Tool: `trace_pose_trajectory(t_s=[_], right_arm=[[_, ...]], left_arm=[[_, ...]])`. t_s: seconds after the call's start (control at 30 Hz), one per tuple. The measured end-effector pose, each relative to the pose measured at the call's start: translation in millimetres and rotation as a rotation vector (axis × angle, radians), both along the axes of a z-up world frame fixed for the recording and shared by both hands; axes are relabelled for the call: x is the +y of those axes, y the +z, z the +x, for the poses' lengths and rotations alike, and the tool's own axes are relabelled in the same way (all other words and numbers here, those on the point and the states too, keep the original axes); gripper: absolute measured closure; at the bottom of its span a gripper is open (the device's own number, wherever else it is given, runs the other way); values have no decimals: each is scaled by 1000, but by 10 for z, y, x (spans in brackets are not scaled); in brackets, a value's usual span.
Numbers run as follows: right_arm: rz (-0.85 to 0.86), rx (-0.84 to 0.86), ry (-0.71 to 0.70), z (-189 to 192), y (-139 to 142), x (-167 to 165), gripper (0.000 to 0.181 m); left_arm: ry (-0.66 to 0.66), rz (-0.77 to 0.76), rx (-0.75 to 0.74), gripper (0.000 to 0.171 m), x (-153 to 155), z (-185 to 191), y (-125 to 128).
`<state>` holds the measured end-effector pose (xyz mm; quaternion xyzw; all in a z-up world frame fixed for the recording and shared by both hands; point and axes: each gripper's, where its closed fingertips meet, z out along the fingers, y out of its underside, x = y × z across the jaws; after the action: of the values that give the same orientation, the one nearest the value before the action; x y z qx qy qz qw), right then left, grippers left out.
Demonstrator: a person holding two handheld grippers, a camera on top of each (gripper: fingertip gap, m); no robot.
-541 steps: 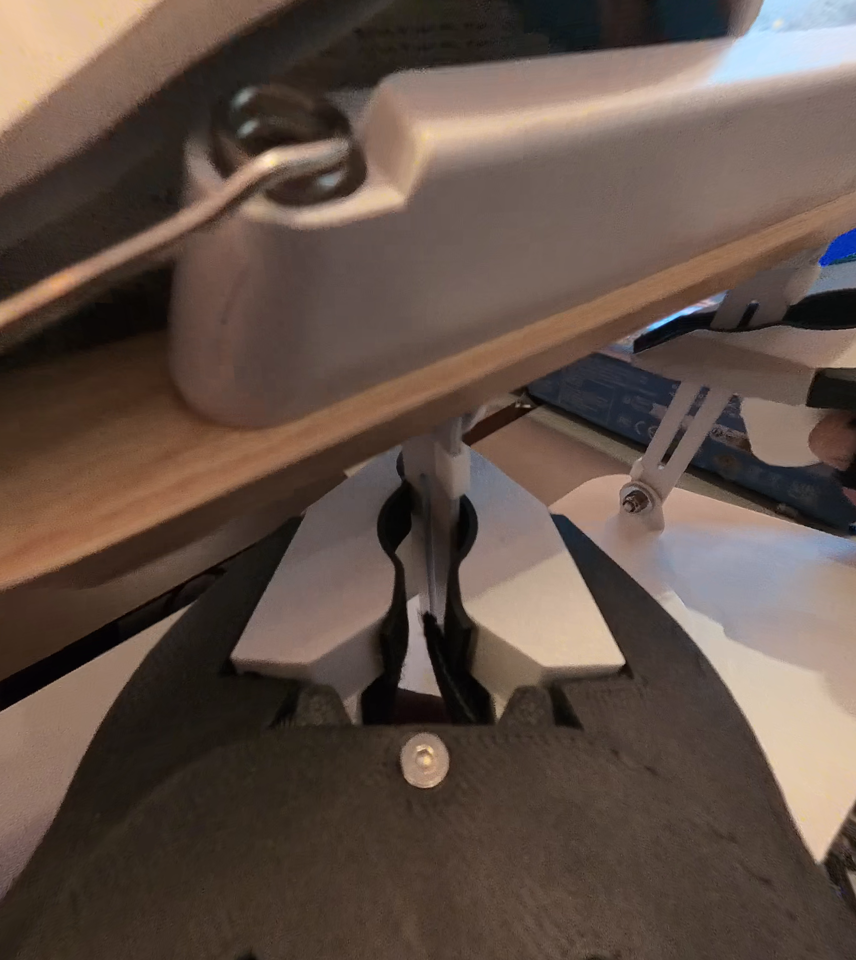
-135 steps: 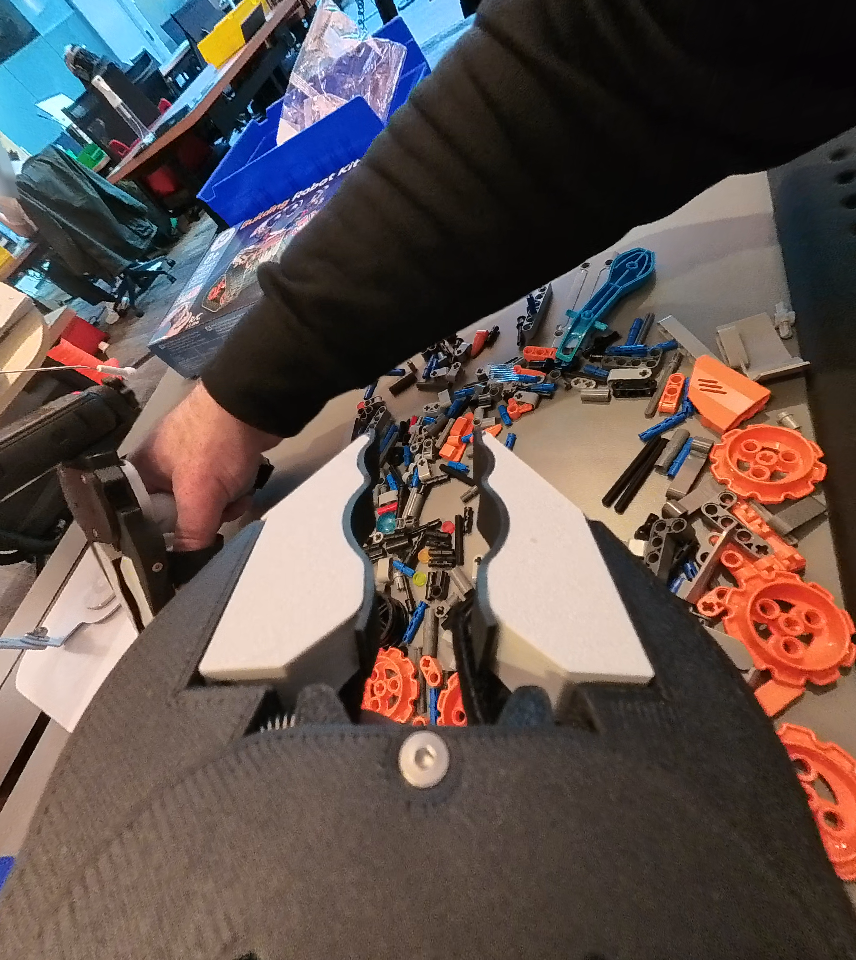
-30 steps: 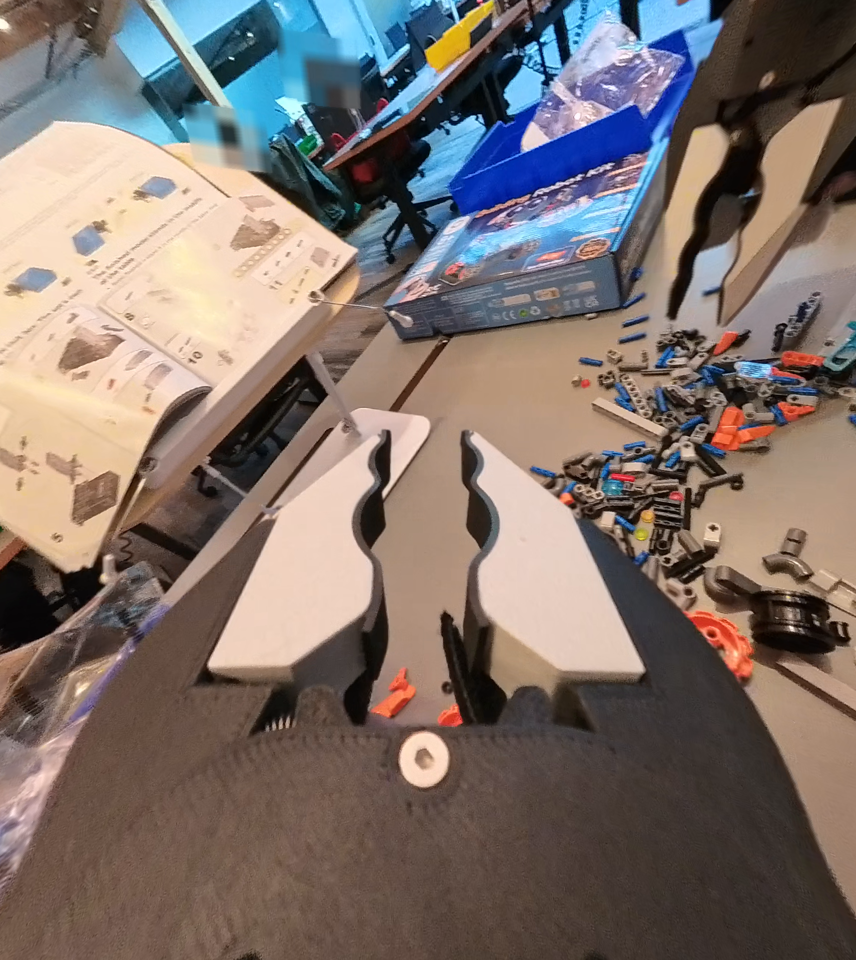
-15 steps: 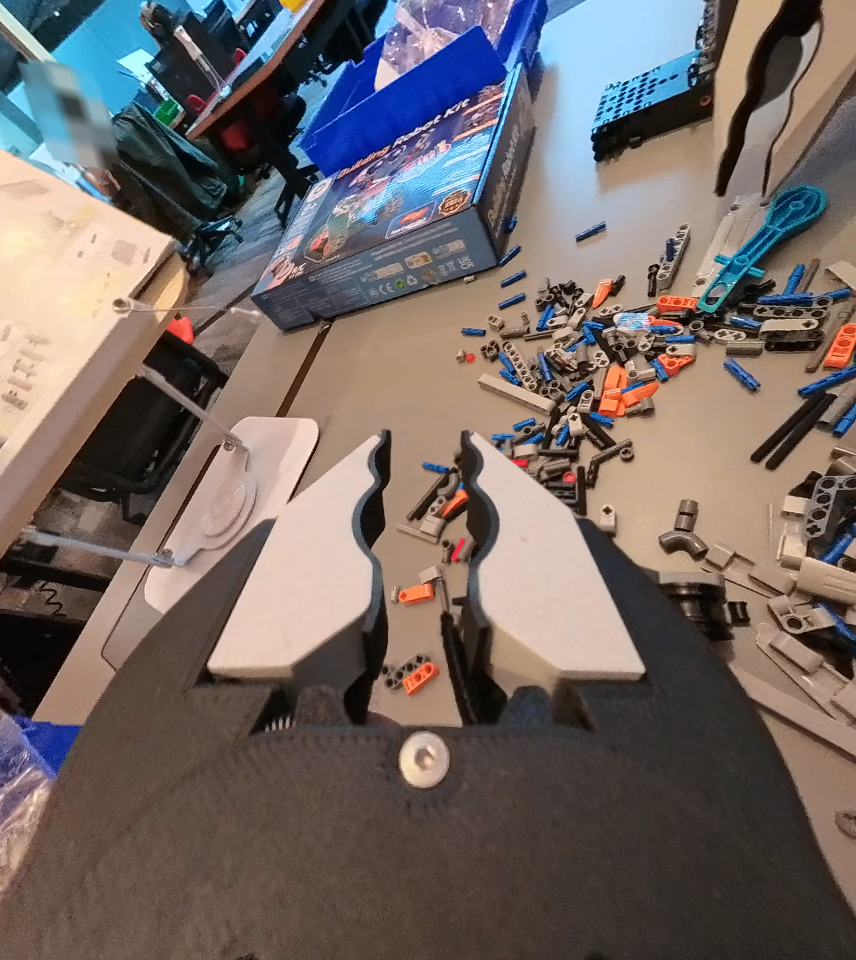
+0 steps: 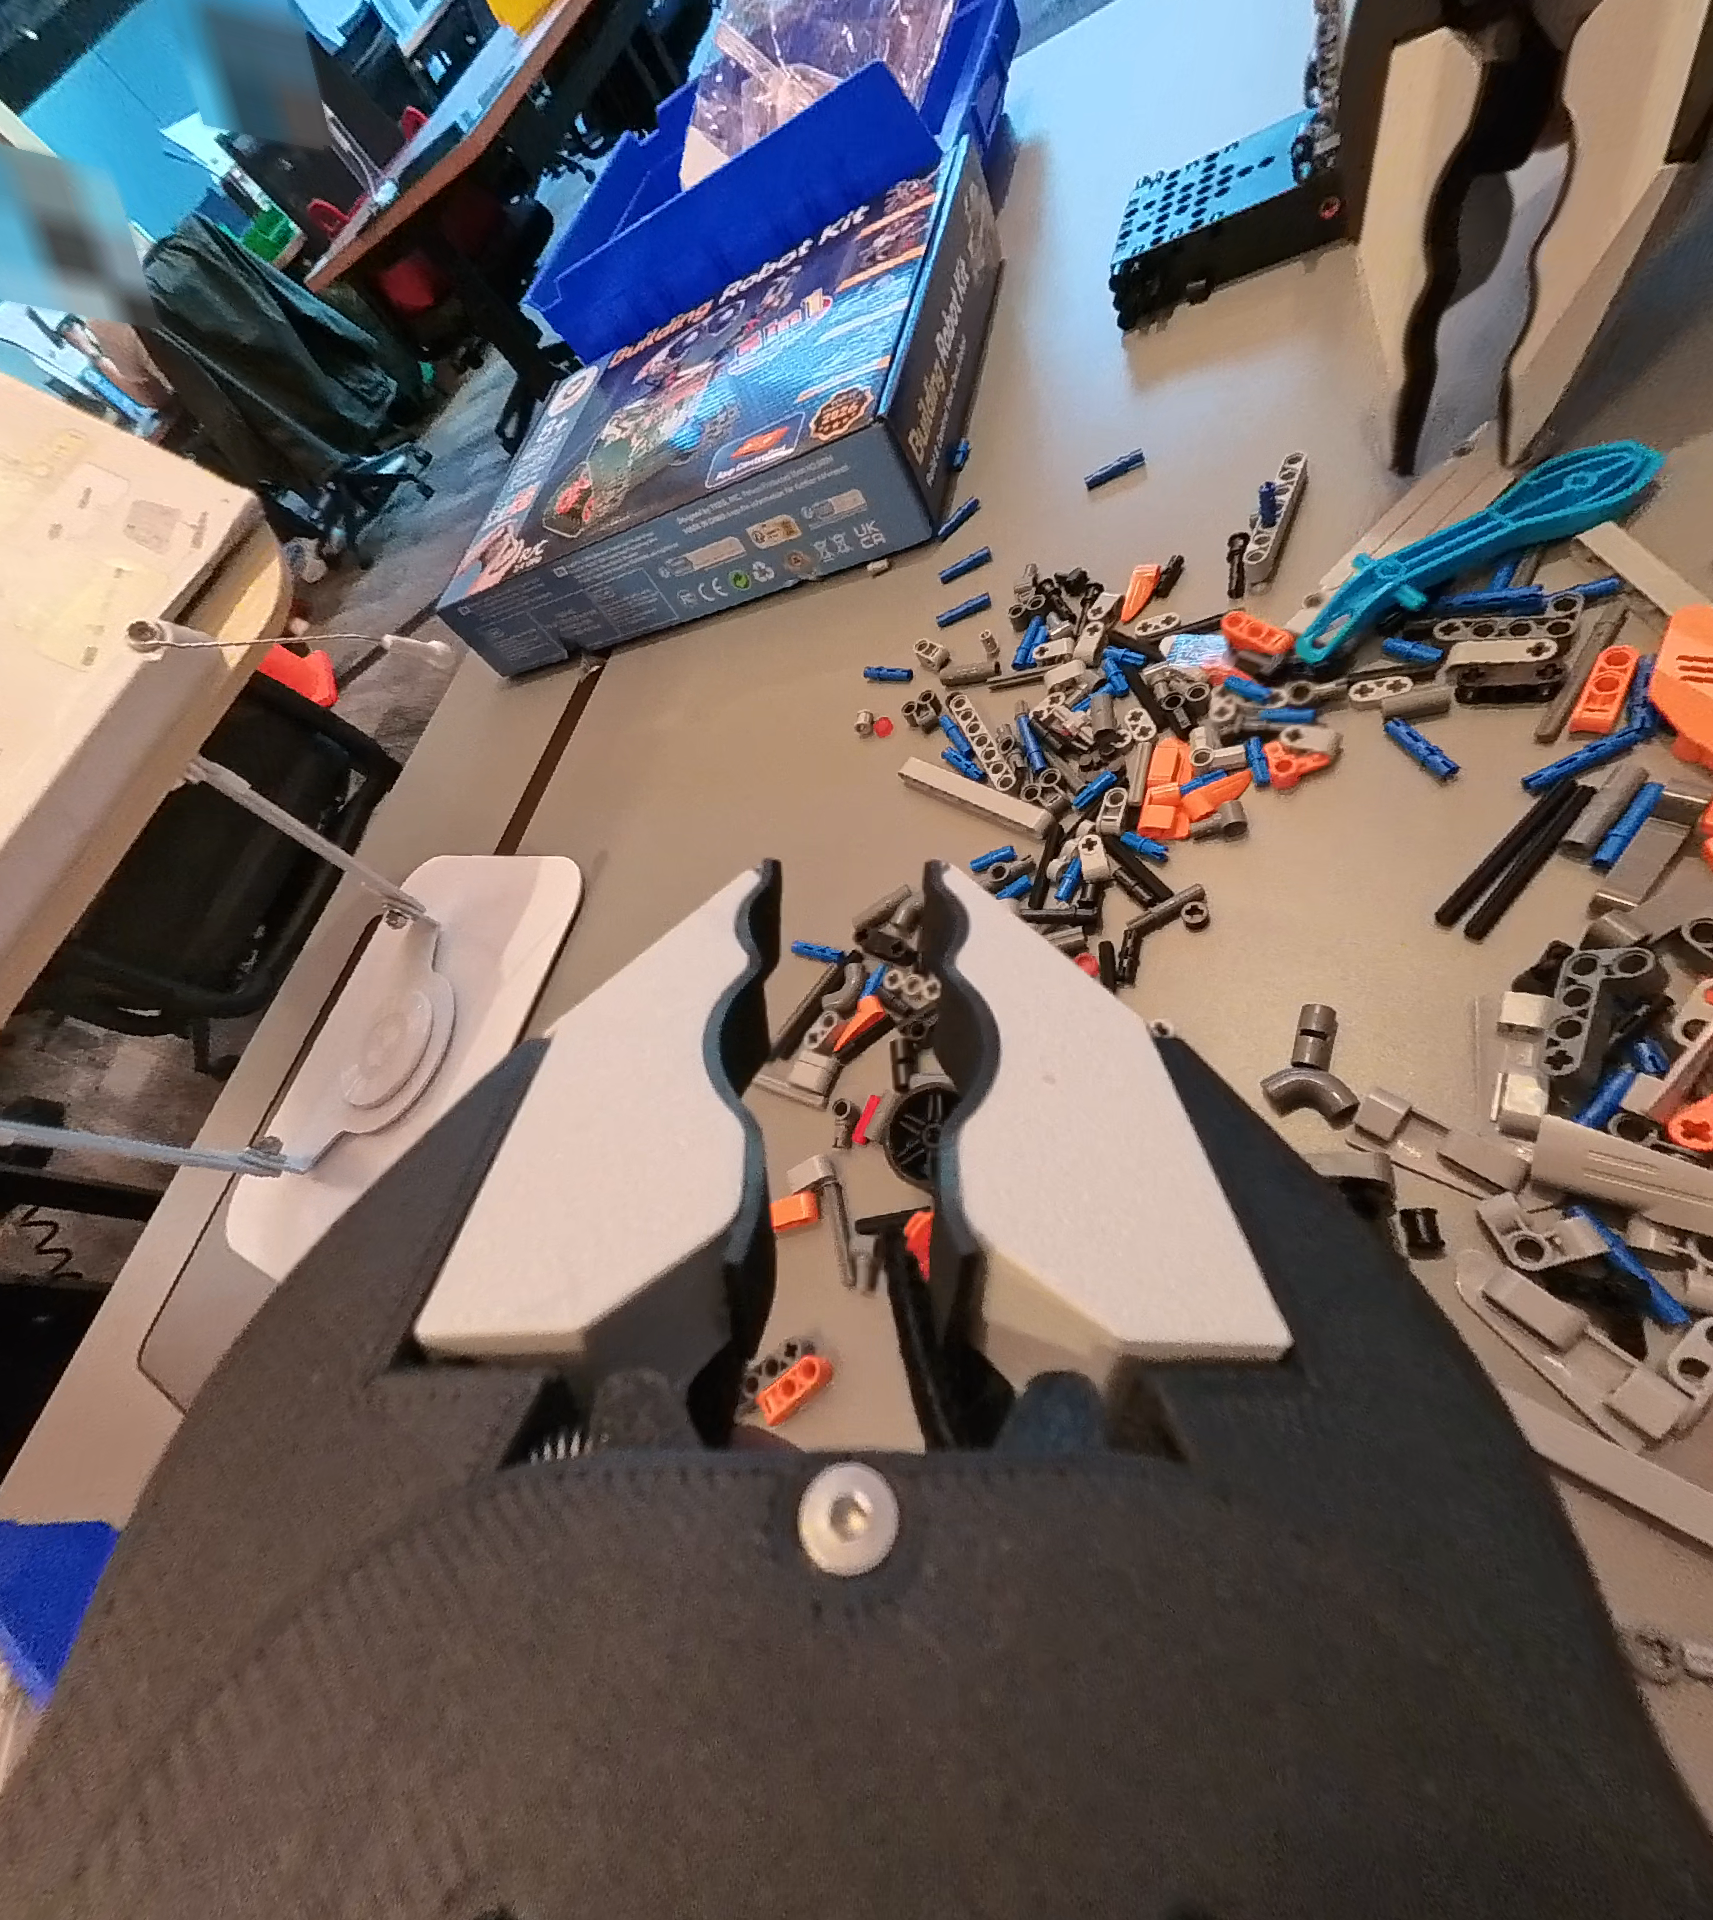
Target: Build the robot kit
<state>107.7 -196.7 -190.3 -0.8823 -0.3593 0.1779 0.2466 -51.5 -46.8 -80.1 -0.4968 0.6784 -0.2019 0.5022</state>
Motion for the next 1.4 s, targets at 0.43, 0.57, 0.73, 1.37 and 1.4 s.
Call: trace_pose_trajectory(t_s=[0.43, 0.57, 0.73, 1.37, 1.4], right_arm=[[22, -7, -64, -69, -16, -49, 145], [50, -33, -49, -116, -32, -63, 157], [116, -84, -70, -51, -21, -42, 158], [512, -217, -18, 74, 511, 37, 159], [527, -225, -11, 69, 529, 31, 159]], left_arm=[[-156, -24, 142, 146, -616, 413, -445], [-195, -18, 186, 146, -791, 555, -574], [-236, -5, 205, 145, -940, 772, -629], [-263, -588, 164, 145, -961, 1289, -651], [-307, -699, 154, 145, -1022, 1260, -594]])
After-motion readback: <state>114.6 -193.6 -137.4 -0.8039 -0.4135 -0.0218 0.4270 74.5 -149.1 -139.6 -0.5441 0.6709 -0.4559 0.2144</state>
